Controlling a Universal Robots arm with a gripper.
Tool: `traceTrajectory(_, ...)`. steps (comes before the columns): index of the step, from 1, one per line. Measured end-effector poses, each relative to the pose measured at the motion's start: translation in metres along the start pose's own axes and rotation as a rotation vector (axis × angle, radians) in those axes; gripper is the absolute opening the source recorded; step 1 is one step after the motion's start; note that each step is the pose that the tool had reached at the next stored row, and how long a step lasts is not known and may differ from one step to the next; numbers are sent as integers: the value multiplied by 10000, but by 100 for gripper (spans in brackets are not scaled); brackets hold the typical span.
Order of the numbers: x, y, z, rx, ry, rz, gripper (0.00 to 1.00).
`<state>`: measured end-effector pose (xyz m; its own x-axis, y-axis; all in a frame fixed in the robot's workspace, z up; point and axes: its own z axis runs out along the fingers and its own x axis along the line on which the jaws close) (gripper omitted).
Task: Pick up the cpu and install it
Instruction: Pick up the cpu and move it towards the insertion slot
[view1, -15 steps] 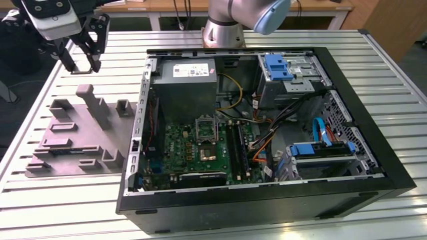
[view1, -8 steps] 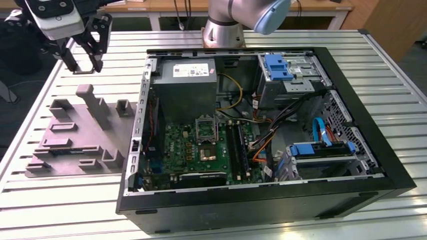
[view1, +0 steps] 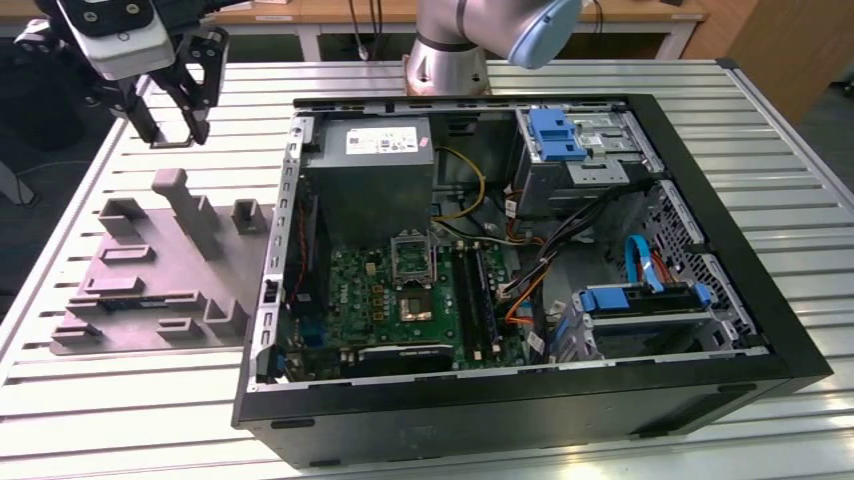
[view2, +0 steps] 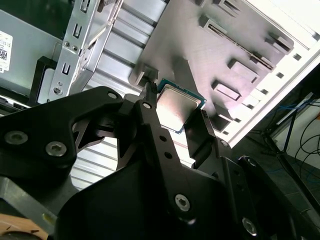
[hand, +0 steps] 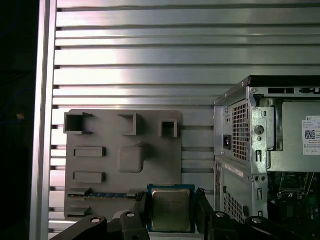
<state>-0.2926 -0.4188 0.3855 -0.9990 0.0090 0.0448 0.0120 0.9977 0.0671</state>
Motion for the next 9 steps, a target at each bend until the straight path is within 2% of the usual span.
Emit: traceTrajectory(9, -49, 1, -2, 0, 0, 0, 47)
